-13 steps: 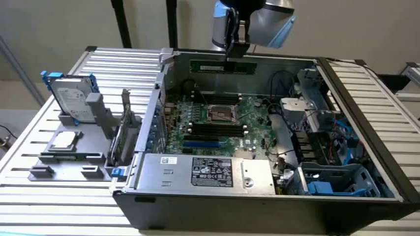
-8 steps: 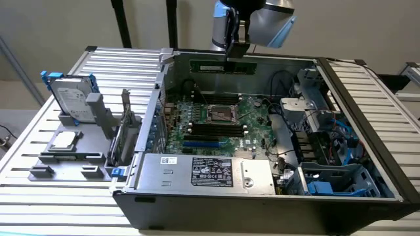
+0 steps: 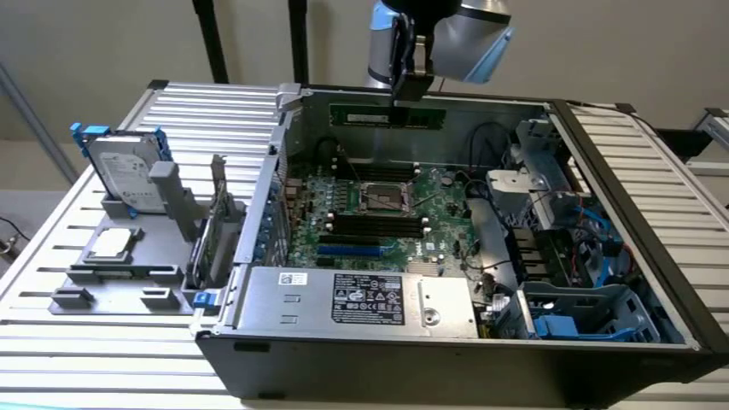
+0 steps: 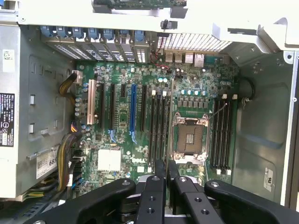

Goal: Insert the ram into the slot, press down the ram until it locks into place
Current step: 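Insert the ram into the slot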

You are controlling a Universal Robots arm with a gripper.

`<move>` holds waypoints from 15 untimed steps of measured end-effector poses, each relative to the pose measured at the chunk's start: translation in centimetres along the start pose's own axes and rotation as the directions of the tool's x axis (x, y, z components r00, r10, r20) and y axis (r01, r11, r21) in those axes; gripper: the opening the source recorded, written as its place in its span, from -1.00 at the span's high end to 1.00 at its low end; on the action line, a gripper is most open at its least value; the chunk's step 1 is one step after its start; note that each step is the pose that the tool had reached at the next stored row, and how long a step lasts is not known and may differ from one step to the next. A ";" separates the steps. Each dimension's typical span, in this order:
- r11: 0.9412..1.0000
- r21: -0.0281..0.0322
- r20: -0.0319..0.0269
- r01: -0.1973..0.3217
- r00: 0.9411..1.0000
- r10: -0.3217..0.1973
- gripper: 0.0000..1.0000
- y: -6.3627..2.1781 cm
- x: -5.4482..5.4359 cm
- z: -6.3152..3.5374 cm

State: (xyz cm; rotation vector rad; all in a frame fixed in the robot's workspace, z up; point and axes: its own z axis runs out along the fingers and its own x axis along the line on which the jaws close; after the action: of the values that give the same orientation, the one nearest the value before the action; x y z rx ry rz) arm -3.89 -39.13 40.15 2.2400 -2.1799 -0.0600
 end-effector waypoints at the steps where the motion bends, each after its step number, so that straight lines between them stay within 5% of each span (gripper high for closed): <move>1: 1.000 0.000 0.000 0.000 1.000 0.000 0.73 0.00 0.0 0.03; 15: 1.000 0.000 -0.001 0.000 1.000 0.000 0.73 -0.09 0.3 2.52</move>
State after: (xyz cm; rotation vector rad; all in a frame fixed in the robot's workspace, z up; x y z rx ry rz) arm -3.89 -39.36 37.63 2.2397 -2.1797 -0.0594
